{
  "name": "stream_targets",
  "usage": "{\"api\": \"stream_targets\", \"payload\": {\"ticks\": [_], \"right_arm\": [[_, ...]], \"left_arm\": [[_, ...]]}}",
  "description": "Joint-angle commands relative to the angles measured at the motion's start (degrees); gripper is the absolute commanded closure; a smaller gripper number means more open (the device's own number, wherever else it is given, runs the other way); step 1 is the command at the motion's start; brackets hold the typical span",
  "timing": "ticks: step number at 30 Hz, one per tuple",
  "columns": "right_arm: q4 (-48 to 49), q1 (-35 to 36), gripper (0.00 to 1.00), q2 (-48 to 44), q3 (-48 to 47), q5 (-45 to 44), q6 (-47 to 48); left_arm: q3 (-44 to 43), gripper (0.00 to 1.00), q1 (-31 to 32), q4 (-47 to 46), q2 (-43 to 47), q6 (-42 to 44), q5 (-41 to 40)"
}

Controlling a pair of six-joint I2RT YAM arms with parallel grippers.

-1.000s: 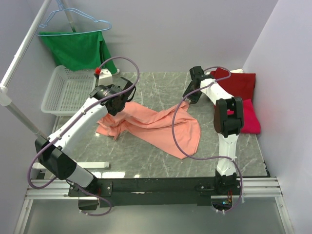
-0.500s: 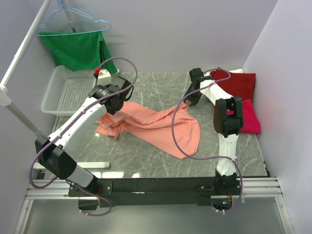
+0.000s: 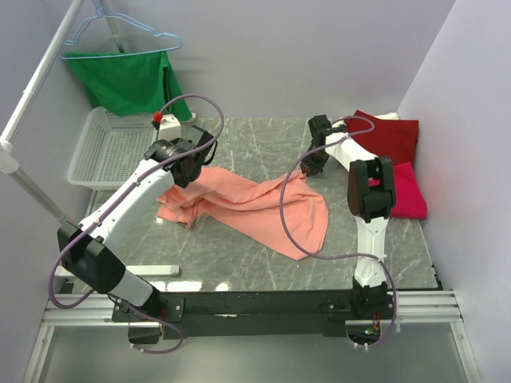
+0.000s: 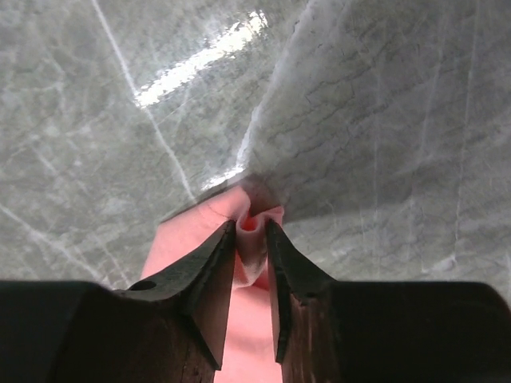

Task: Fold and stack the t-shirts
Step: Flatten the tshirt out

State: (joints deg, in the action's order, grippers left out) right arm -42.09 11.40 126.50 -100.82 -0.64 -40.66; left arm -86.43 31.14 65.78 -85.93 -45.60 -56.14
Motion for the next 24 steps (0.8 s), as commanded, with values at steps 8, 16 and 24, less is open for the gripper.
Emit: {"api": "stream_targets", "payload": {"ticks": [8, 16, 24], "right_arm": [[-0.5, 0.7, 1.00, -2.8, -0.1, -2.3, -0.2], [-8.7, 0.4, 1.00, -16.7, -4.0, -10.5, 1.9], [-16.9, -3.0, 1.00, -31.7, -16.0, -15.8, 6.1]], "left_arm": [[0.1, 0.99, -0.6, -0.9, 3.5, 1.7, -0.6], [-7.2, 0.99, -2.5, -3.2, 4.2, 6.7, -2.8], [-24.6, 0.99, -7.0, -10.3, 3.0, 15.7, 1.2]]}}
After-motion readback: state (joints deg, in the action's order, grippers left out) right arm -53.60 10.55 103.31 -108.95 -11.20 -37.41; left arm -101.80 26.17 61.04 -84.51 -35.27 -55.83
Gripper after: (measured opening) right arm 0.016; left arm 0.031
